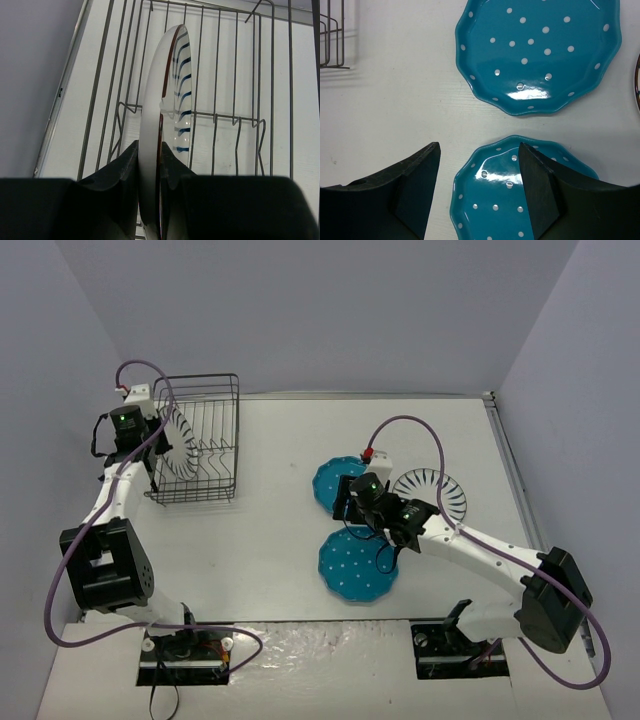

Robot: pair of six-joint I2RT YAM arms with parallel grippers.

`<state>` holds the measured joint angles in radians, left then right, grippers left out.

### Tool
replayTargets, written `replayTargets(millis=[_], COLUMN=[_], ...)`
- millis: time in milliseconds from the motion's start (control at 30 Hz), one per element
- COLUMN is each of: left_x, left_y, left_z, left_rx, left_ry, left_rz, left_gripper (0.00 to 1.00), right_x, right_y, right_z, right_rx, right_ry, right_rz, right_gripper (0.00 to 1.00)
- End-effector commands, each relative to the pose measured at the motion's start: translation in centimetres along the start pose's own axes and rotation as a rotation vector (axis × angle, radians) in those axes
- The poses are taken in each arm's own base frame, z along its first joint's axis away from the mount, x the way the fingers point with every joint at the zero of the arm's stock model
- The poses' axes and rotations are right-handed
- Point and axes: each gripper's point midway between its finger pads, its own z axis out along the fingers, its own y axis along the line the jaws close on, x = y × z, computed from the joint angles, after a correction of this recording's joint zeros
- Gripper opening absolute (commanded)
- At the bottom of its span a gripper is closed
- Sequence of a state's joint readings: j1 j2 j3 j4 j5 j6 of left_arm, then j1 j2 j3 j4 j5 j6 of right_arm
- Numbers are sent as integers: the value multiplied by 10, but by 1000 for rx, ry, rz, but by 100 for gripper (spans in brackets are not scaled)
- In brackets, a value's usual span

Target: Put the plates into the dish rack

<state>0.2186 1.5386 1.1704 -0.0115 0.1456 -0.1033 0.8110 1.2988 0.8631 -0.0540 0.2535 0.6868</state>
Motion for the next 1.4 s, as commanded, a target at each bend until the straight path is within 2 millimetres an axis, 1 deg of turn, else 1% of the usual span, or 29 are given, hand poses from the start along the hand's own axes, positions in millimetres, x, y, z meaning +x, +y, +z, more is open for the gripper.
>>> replayTargets(millis=[0, 133, 233, 400, 633, 667, 700, 733, 800, 967, 1100, 1267, 1367], left_x=[-74, -69, -65, -65, -55, -57, -57, -57, -58, -57, -60, -63, -69], left_y=[-6, -7, -12, -10, -3, -1, -1, -1, -1, 0, 2, 8, 22], left_z=[-13, -13, -13, -14, -5, -6, -6, -6, -7, -6, -8, -15, -25], left_rx=[-15, -55, -67, -95, -142, -153, -156, -156, -157, -162, -173, -211, -297], left_ry=[-232, -215, -204, -196, -133, -133, -132, -133, -133, -125, -131, -120, -105], left_rz=[60, 102, 127, 127, 100, 95, 91, 91, 90, 87, 84, 87, 80], left_gripper=[0, 0, 0, 0, 1, 2, 7, 20, 33, 52, 56, 56, 57], right_x=[-23, -20, -19, -21, -19, -19, -18, -18, -18, -18, -17, -15, -15], right_y=[11, 10, 10, 11, 9, 9, 9, 9, 8, 8, 8, 7, 7], right_z=[-8, -7, -7, -9, -11, -11, -11, -11, -11, -10, -9, -9, -9], right_rx=[-44, -42, -44, -52, -51, -53, -53, -52, -50, -49, -48, -45, -46], right_ry=[-73, -66, -62, -66, -67, -67, -64, -65, -66, -64, -62, -57, -56], right_rz=[36, 36, 35, 39, 45, 45, 46, 46, 44, 45, 45, 47, 47], right_gripper=[60, 60, 60, 60, 60, 60, 60, 60, 60, 60, 60, 60, 60])
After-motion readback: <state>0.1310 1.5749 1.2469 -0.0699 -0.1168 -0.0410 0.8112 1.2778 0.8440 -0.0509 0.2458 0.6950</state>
